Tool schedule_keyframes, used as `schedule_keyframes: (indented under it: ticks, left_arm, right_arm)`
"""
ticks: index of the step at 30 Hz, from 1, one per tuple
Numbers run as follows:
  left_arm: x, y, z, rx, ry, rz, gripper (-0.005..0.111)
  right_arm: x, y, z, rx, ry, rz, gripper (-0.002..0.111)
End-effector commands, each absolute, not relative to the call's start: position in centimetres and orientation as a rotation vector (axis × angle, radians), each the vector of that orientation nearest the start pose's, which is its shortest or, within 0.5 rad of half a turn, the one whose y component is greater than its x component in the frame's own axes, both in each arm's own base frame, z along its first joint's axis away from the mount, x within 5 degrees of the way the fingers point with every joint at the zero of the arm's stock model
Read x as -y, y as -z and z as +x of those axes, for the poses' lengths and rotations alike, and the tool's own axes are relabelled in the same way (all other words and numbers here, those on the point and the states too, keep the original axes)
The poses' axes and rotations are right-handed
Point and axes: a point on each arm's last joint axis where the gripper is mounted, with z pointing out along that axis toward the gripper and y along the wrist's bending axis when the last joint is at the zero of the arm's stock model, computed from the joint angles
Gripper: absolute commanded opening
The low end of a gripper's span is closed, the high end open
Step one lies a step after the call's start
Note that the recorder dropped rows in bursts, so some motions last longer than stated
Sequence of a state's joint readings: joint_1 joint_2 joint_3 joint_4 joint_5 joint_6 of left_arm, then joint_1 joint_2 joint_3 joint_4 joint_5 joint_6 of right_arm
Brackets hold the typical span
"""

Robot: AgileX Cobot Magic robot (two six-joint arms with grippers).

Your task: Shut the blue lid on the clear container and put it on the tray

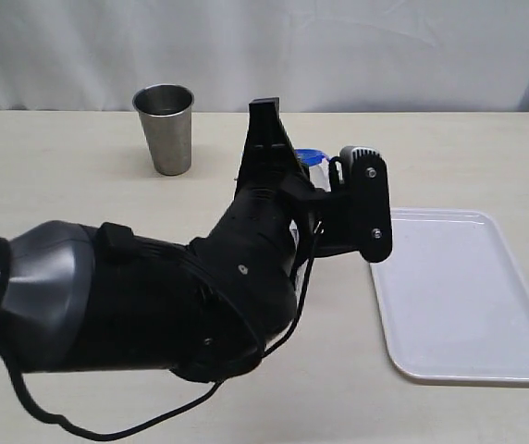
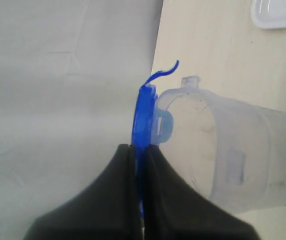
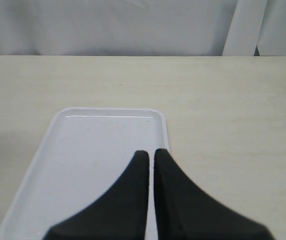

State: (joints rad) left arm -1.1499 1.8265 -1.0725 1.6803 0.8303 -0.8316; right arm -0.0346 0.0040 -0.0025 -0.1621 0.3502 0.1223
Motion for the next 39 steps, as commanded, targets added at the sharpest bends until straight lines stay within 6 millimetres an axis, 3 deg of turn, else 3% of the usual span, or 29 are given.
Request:
schedule_keyframes:
  ticks: [1, 14, 26, 39]
  left_arm:
    - [31.1, -22.3, 21.0, -1.440, -0.654, 1.403, 0.000]
    - [30.5, -22.8, 21.3, -1.425, -0.756, 1.367, 0.000]
    - [30.9, -23.2, 21.4, -1.369, -0.741, 1.335, 0.000]
    - [29.6, -23.3, 23.0, -1.409, -0.791, 1.292, 0.000]
  right_arm:
    - [0.7, -18.2, 5.3, -1.828, 0.096, 0.039, 0.005]
    - [0.7, -18.2, 5.3, -1.828, 0.096, 0.039, 0.005]
    - [0.7, -18.2, 5.3, -1.828, 0.096, 0.039, 0.005]
    - [0.7, -18.2, 5.3, -1.828, 0.096, 0.039, 0.005]
